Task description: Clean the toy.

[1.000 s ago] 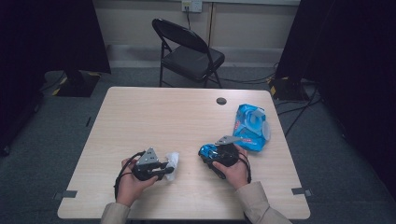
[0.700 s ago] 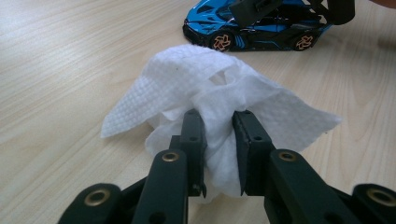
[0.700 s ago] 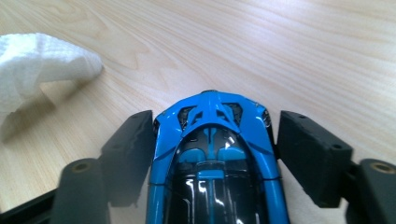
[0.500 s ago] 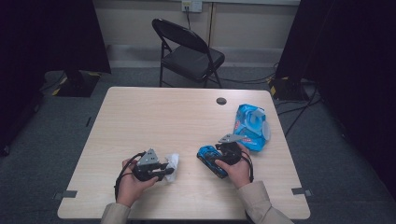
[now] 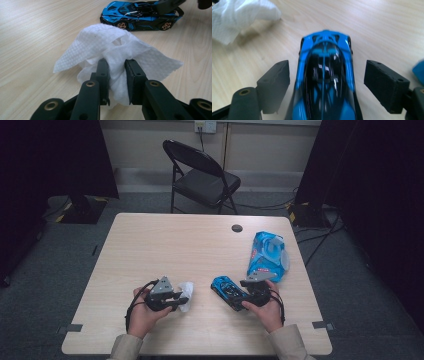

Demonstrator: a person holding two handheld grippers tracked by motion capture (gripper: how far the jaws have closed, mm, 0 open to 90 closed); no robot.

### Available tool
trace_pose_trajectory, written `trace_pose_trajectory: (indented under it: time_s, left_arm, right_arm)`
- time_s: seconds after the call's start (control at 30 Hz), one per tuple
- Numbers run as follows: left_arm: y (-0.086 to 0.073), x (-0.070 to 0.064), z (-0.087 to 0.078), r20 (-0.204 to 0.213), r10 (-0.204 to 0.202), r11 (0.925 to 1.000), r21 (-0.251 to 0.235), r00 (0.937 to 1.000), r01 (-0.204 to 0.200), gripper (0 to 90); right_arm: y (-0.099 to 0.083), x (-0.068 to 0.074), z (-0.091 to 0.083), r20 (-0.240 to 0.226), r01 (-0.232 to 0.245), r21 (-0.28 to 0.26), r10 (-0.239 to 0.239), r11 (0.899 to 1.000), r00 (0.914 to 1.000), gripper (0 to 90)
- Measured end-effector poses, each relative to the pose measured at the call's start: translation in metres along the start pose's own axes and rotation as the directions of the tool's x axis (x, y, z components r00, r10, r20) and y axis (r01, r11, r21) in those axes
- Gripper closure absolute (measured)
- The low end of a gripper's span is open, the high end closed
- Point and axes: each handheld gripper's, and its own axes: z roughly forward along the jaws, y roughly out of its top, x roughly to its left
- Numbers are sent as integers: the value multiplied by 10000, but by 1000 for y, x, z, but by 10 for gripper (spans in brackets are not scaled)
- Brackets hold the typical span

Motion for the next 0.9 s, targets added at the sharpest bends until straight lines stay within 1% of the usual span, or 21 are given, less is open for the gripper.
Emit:
trace_pose_trajectory:
  time_s: [0.1,0.13,0.2,0.23,0.3,0.37,0.4,0.43,0.47,0.5,0.57,0.6,0.63,0.67,0.7,0.73,0.77,0.8,0.83,0.87,0.9]
  left_arm:
    - [3,4,2,-56,17,9999,145,10000,-16,744]
    - [3,4,2,-56,17,9999,145,10000,-16,743]
    - [6,9,4,-180,70,9997,245,9998,-65,743]
    - [8,11,5,-233,0,9997,239,9997,6,742]
    - [11,14,7,-265,22,9997,256,9996,-15,741]
    - [12,17,10,-314,-7,9995,330,9995,17,736]
    - [12,20,12,-303,-106,9995,307,9995,115,732]
    - [12,22,13,-357,-64,9992,394,9993,78,732]
    - [11,25,15,-398,-156,9990,406,9991,172,732]
    - [11,25,15,-398,-156,9990,406,9991,172,729]
    - [11,31,19,-582,-242,9989,393,9980,265,727]
    - [11,33,19,-628,-197,9990,392,9978,222,722]
    - [11,34,20,-666,-274,9987,409,9974,302,719]
    - [11,36,22,-753,-267,9989,359,9968,295,702]
    - [11,37,23,-786,-363,9988,306,9962,388,673]
    - [11,38,23,-963,-253,9992,296,9950,282,646]
    - [10,38,24,-1030,-421,9986,287,9938,452,582]
    - [10,39,23,-1245,-411,9987,255,9914,446,518]
    - [10,39,23,-1324,-566,9981,173,9896,594,456]
    - [10,39,23,-1324,-566,9981,173,9896,594,427]
    - [9,39,21,-1376,-682,9974,123,9881,705,427]
  right_arm:
    - [-8,-3,-8,22,-38,60,38,10000,10000,195]
    - [-8,-3,-8,22,-38,60,38,10000,10000,195]
    - [-12,-5,-14,78,-85,14,84,10000,9999,195]
    - [-14,-6,-17,115,-98,-8,98,10000,9999,193]
    - [-14,-8,-19,91,-177,-52,177,9998,9998,193]
    - [-14,-8,-20,91,-169,-84,170,9998,9998,193]
    - [-14,-8,-20,83,-177,-99,178,9998,9998,193]
    - [-14,-8,-21,86,-176,-112,177,9998,9998,192]
    - [-15,-9,-20,86,-193,-109,194,9998,9998,192]
    - [-15,-9,-20,86,-193,-109,194,9998,9998,192]
    - [-16,-10,-19,77,-223,-49,223,9997,9997,191]
    - [-17,-10,-18,77,-231,-43,231,9997,9997,191]
    - [-17,-10,-18,80,-248,-36,248,9997,9997,191]
    - [-17,-11,-18,62,-259,-6,259,9997,9996,190]
    - [-18,-11,-17,46,-278,-15,278,9996,9996,189]
    - [-18,-11,-17,46,-262,-10,262,9997,9996,189]
    - [-18,-11,-17,36,-270,30,270,9996,9996,189]
    - [-18,-12,-17,32,-244,19,244,9997,9997,188]
    - [-18,-12,-17,28,-252,7,252,9997,9997,188]
    - [-18,-12,-17,28,-252,7,252,9997,9997,188]
    - [-17,-12,-17,26,-283,7,283,9996,9996,186]
